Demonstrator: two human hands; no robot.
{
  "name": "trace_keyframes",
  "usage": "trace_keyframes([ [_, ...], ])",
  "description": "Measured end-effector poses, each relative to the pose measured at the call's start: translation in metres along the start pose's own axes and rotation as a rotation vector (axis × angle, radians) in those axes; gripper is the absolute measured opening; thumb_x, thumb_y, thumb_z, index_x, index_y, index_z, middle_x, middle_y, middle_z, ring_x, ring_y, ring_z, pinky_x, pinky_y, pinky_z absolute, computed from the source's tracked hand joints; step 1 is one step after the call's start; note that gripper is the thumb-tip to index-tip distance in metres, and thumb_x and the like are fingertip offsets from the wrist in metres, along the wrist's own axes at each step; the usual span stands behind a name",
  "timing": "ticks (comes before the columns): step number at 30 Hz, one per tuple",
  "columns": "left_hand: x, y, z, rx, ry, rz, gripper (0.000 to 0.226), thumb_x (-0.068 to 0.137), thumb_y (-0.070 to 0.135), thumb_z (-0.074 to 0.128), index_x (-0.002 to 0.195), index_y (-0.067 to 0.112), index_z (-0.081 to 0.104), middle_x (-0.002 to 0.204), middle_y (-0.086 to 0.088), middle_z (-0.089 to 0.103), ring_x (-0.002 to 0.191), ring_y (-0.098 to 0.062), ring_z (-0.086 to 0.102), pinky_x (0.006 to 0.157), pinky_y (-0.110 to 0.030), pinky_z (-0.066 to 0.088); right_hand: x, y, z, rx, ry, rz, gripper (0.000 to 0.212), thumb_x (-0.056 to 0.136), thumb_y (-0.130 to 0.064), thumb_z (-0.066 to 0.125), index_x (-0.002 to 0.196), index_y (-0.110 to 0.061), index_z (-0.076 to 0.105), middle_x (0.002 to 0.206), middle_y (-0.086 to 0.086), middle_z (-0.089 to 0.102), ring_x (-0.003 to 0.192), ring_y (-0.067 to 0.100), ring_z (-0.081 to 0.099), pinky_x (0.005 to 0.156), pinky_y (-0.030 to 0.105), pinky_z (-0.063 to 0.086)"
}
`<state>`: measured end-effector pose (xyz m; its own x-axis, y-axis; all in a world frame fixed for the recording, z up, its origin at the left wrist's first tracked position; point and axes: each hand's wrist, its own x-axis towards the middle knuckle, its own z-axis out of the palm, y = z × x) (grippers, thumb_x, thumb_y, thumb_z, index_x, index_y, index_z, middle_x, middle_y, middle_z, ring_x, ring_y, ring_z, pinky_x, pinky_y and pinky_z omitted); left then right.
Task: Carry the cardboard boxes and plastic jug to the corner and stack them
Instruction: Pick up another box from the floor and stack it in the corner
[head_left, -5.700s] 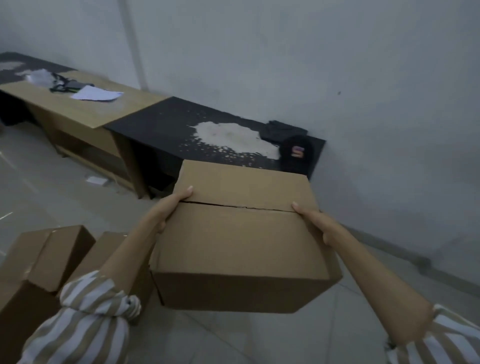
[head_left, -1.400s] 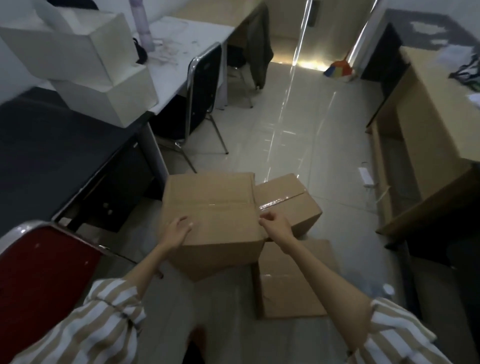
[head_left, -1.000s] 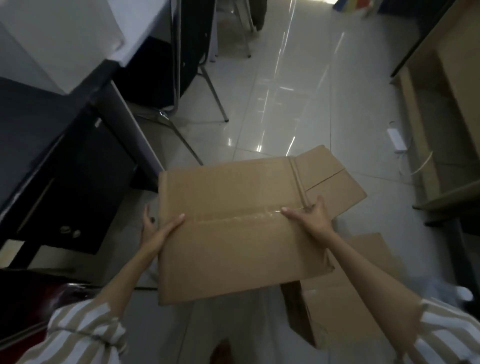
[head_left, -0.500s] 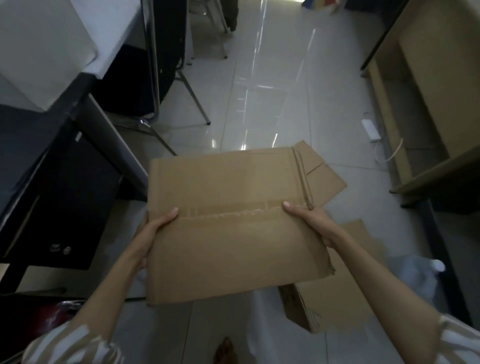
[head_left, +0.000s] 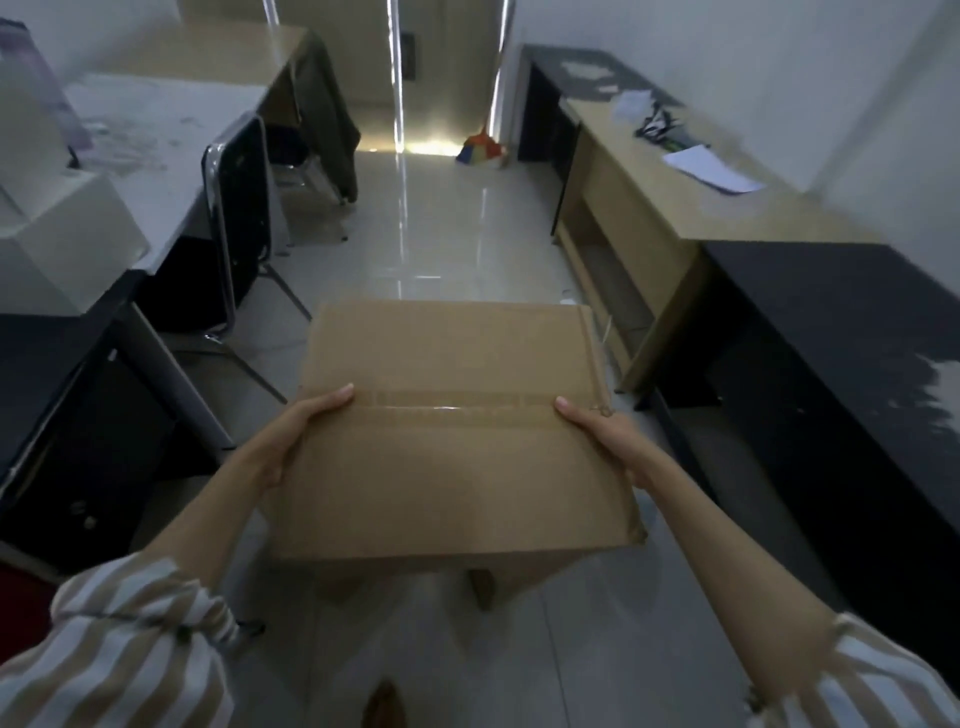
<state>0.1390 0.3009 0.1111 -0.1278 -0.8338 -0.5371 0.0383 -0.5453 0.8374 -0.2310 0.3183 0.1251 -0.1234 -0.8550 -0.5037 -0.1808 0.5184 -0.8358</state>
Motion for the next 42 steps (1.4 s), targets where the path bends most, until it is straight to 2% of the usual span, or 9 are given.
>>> trace_keyframes([
  [4, -0.072, -0.007, 0.066, 0.035, -0.068, -0.036, 0.04, 0.076, 0.047, 0.065, 0.098, 0.014, 0.069, 0.078, -0.009, 0.074, 0.062, -0.021, 0.07, 0.066, -0.033, 0.057, -0.101, 0.025, -0.054, 0.042, 0.109, -0.024, 0.049, 0.077, -0.043, 0.075, 0.113, -0.015, 0.058, 0.118, 0.006, 0.064, 0.099, 0.02, 0.063, 0.088, 0.034, 0.052],
  [7, -0.126, -0.004, 0.108, 0.082, -0.143, -0.049, 0.056, 0.066, 0.052, 0.071, 0.104, 0.011, 0.069, 0.083, -0.012, 0.073, 0.069, -0.025, 0.069, 0.074, -0.037, 0.055, -0.176, 0.043, -0.09, 0.094, 0.172, -0.014, 0.061, 0.078, -0.042, 0.074, 0.125, -0.008, 0.054, 0.114, 0.006, 0.06, 0.085, 0.014, 0.06, 0.065, 0.024, 0.048],
  [11, -0.182, -0.006, 0.157, 0.171, -0.203, -0.017, 0.055, 0.07, 0.05, 0.071, 0.107, 0.01, 0.068, 0.085, -0.012, 0.073, 0.069, -0.025, 0.069, 0.07, -0.036, 0.056, -0.269, 0.074, -0.13, 0.179, 0.252, 0.017, 0.066, 0.078, -0.043, 0.074, 0.13, -0.009, 0.052, 0.101, 0.0, 0.061, 0.082, 0.012, 0.059, 0.06, 0.025, 0.045],
  [16, -0.243, -0.025, 0.224, 0.27, -0.329, -0.007, 0.052, 0.068, 0.047, 0.074, 0.107, 0.013, 0.068, 0.079, -0.01, 0.075, 0.062, -0.022, 0.072, 0.06, -0.035, 0.059, -0.381, 0.135, -0.17, 0.237, 0.411, 0.063, 0.077, 0.071, -0.052, 0.076, 0.13, -0.008, 0.053, 0.11, 0.005, 0.061, 0.089, 0.019, 0.061, 0.069, 0.031, 0.049],
  [21, -0.308, -0.064, 0.306, 0.384, -0.501, -0.023, 0.05, 0.069, 0.047, 0.074, 0.104, 0.012, 0.067, 0.072, -0.009, 0.075, 0.069, -0.024, 0.07, 0.075, -0.037, 0.056, -0.508, 0.196, -0.206, 0.327, 0.59, 0.074, 0.071, 0.074, -0.05, 0.075, 0.129, -0.009, 0.054, 0.113, 0.004, 0.062, 0.089, 0.019, 0.061, 0.08, 0.034, 0.05],
  [24, -0.336, -0.082, 0.347, 0.43, -0.586, -0.053, 0.068, 0.052, 0.05, 0.08, 0.105, 0.011, 0.064, 0.08, -0.012, 0.075, 0.072, -0.026, 0.071, 0.066, -0.035, 0.057, -0.563, 0.226, -0.218, 0.375, 0.637, 0.116, 0.066, 0.08, -0.045, 0.071, 0.132, -0.008, 0.051, 0.103, 0.0, 0.058, 0.081, 0.014, 0.057, 0.078, 0.031, 0.046],
  [30, -0.406, -0.133, 0.463, 0.561, -0.722, -0.076, 0.074, 0.061, 0.048, 0.081, 0.123, 0.013, 0.061, 0.103, -0.015, 0.073, 0.094, -0.03, 0.068, 0.088, -0.043, 0.054, -0.686, 0.311, -0.263, 0.516, 0.821, 0.142, 0.084, 0.073, -0.05, 0.075, 0.138, -0.005, 0.045, 0.129, 0.008, 0.056, 0.097, 0.021, 0.055, 0.086, 0.033, 0.043],
  [34, -0.468, -0.176, 0.545, 0.632, -0.818, -0.052, 0.054, 0.079, 0.044, 0.068, 0.123, 0.013, 0.058, 0.103, -0.013, 0.07, 0.09, -0.028, 0.065, 0.075, -0.037, 0.052, -0.759, 0.37, -0.296, 0.585, 0.881, 0.151, 0.086, 0.067, -0.055, 0.076, 0.136, -0.009, 0.051, 0.115, 0.005, 0.063, 0.095, 0.021, 0.06, 0.088, 0.036, 0.047],
  [42, -0.538, -0.261, 0.685, 0.76, -0.8, 0.075, 0.118, 0.045, 0.063, 0.082, 0.14, 0.009, 0.037, 0.124, -0.014, 0.057, 0.101, -0.031, 0.061, 0.082, -0.044, 0.052, -0.858, 0.471, -0.392, 0.648, 1.001, 0.178, 0.079, 0.075, -0.049, 0.073, 0.137, -0.005, 0.049, 0.132, 0.012, 0.058, 0.105, 0.027, 0.057, 0.094, 0.038, 0.047],
])
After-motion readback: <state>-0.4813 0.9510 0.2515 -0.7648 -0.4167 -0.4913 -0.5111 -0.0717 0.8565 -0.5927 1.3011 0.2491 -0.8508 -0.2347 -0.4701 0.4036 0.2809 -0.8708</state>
